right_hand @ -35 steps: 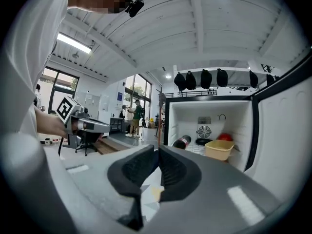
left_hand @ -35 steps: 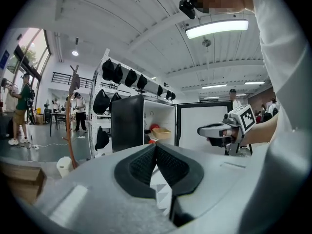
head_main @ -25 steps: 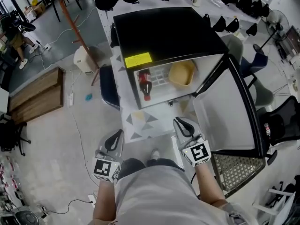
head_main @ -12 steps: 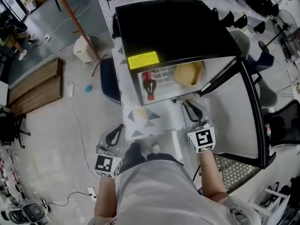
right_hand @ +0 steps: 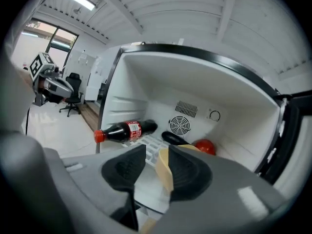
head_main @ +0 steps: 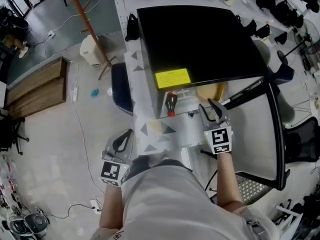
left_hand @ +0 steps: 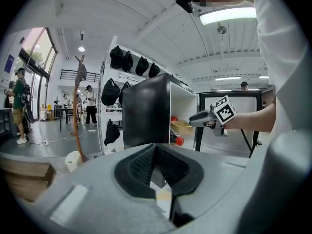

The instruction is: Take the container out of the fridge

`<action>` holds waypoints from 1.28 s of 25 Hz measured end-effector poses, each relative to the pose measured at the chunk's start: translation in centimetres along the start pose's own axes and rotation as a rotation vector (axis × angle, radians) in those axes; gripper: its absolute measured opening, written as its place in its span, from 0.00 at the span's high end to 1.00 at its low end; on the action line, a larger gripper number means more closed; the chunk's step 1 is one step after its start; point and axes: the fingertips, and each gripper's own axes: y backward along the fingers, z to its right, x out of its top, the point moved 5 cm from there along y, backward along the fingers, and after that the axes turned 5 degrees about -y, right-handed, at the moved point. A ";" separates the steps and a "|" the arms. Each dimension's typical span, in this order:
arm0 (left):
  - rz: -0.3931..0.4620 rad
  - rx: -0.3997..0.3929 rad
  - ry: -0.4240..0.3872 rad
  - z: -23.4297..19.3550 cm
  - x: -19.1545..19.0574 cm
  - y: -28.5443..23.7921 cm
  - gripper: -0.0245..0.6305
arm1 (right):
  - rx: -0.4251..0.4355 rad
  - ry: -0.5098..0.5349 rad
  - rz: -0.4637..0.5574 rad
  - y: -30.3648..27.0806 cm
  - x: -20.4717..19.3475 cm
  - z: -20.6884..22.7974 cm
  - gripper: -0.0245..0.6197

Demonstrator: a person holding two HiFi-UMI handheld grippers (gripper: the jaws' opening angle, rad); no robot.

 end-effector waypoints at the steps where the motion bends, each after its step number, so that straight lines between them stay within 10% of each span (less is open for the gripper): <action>1: 0.002 0.001 0.001 -0.4 0.0 -0.2 0.95 | -0.004 0.024 -0.019 -0.6 0.0 0.1 0.75; 17: 0.000 0.028 0.037 -5.4 -0.8 -1.6 0.95 | 0.011 0.312 -0.343 -7.2 -2.4 0.8 0.69; 32: 0.002 0.021 0.062 -6.7 -1.3 -2.1 0.95 | 0.030 0.273 -0.348 -7.7 -1.8 0.4 0.94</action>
